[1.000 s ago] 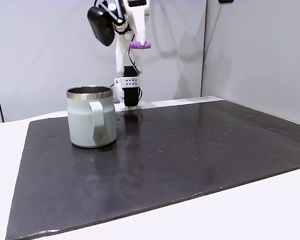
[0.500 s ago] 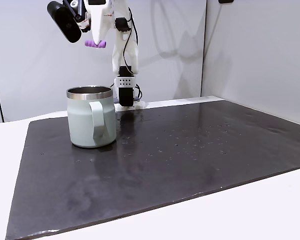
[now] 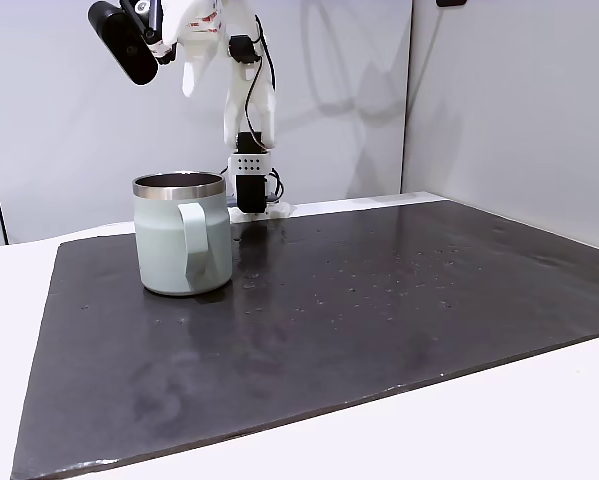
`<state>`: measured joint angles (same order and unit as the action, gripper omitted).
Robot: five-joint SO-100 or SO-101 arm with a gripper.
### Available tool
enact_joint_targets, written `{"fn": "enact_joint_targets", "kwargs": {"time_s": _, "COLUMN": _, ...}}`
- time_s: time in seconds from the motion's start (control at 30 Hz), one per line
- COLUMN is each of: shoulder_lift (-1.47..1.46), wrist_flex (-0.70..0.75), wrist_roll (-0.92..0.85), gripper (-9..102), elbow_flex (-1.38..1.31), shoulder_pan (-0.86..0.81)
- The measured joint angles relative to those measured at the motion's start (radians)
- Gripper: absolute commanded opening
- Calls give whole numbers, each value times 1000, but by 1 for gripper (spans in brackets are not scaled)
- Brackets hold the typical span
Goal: Grasp a pengrip and put it in the cup.
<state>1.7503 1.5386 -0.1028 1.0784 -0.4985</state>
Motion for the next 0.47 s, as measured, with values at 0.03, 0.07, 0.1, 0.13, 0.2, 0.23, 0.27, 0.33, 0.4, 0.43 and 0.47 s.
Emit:
{"fn": "enact_joint_targets", "kwargs": {"time_s": 0.03, "shoulder_lift": 0, "wrist_flex": 0, "wrist_roll": 0, "gripper": 34, "elbow_flex": 6, "shoulder_pan": 0}}
{"fn": "enact_joint_targets", "kwargs": {"time_s": 0.07, "shoulder_lift": 0, "wrist_flex": 2, "wrist_roll": 0, "gripper": 34, "elbow_flex": 9, "shoulder_pan": 0}}
{"fn": "enact_joint_targets", "kwargs": {"time_s": 0.1, "shoulder_lift": 0, "wrist_flex": 2, "wrist_roll": 0, "gripper": 34, "elbow_flex": 12, "shoulder_pan": 0}}
{"fn": "enact_joint_targets", "kwargs": {"time_s": 0.13, "shoulder_lift": 0, "wrist_flex": 2, "wrist_roll": 0, "gripper": 34, "elbow_flex": 12, "shoulder_pan": 0}}
{"fn": "enact_joint_targets", "kwargs": {"time_s": 0.2, "shoulder_lift": 0, "wrist_flex": 2, "wrist_roll": 3, "gripper": 34, "elbow_flex": 12, "shoulder_pan": 0}}
{"fn": "enact_joint_targets", "kwargs": {"time_s": 0.23, "shoulder_lift": 0, "wrist_flex": 2, "wrist_roll": 3, "gripper": 34, "elbow_flex": 12, "shoulder_pan": 0}}
{"fn": "enact_joint_targets", "kwargs": {"time_s": 0.27, "shoulder_lift": 0, "wrist_flex": 2, "wrist_roll": 3, "gripper": 33, "elbow_flex": 12, "shoulder_pan": 2}}
{"fn": "enact_joint_targets", "kwargs": {"time_s": 0.33, "shoulder_lift": 2, "wrist_flex": 9, "wrist_roll": 3, "gripper": 33, "elbow_flex": 21, "shoulder_pan": 6}}
{"fn": "enact_joint_targets", "kwargs": {"time_s": 0.4, "shoulder_lift": 11, "wrist_flex": 11, "wrist_roll": 3, "gripper": 33, "elbow_flex": 26, "shoulder_pan": 17}}
{"fn": "enact_joint_targets", "kwargs": {"time_s": 0.43, "shoulder_lift": 18, "wrist_flex": 11, "wrist_roll": 3, "gripper": 33, "elbow_flex": 31, "shoulder_pan": 23}}
{"fn": "enact_joint_targets", "kwargs": {"time_s": 0.47, "shoulder_lift": 23, "wrist_flex": 12, "wrist_roll": 5, "gripper": 33, "elbow_flex": 31, "shoulder_pan": 29}}
